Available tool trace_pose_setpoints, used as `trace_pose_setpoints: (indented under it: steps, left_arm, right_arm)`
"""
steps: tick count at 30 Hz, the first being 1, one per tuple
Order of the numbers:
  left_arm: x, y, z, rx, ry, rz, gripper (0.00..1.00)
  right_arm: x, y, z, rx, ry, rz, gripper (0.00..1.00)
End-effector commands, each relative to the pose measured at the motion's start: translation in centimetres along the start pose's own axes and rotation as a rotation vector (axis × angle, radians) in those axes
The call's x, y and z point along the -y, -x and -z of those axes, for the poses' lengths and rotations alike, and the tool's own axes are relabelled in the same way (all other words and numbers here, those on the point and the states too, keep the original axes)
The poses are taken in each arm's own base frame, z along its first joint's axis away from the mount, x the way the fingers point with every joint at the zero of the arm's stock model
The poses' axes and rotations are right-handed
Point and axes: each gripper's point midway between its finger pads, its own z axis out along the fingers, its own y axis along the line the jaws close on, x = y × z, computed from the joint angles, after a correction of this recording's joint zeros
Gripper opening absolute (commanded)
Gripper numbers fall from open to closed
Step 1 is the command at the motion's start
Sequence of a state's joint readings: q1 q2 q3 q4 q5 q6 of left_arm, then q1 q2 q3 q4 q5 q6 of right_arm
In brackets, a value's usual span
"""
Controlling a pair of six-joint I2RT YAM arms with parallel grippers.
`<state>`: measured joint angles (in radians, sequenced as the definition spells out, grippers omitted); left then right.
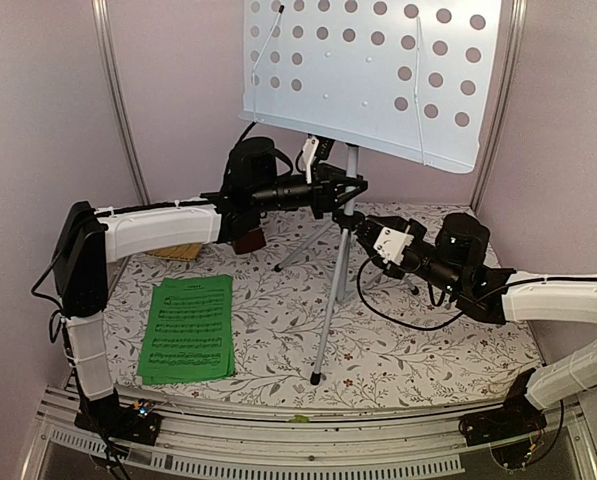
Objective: Set up the instrument practice props
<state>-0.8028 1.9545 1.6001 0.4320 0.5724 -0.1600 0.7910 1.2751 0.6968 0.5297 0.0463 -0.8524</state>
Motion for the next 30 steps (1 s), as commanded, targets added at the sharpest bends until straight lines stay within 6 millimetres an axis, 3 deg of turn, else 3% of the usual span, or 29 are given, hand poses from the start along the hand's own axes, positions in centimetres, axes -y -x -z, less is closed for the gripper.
trace_pose_setpoints:
  steps: [1,7,16,25,30]
  left_arm:
    - [3.3,7.7,1.8,0.134,-0.098,-0.029,0.00]
    - [3.3,7.5,1.9,0.130,-0.095,-0.030,0.00]
    - [3.3,7.2,1.8,0.128,-0.093,-0.034,0.00]
    - [3.3,6.9,1.8,0.133,-0.072,-0.045,0.00]
    - [3.4,6.8,1.8,0.138,-0.066,-0.052,0.00]
  right_arm:
    - [0.3,1.2,-0.7,0.019,-0.008,0.058,0.45]
    - [0.3,1.6,-0.9,0.034,-0.004,0.058,0.30]
    - [0.7,1.7,-0.3,0.035,-0.014,-0.166,0.02]
    - [1.1,0.6,0.6,0.010,-0.056,-0.761,0.00]
    - [1.5,-0.4,1.5,0.007,-0.109,-1.231,0.00]
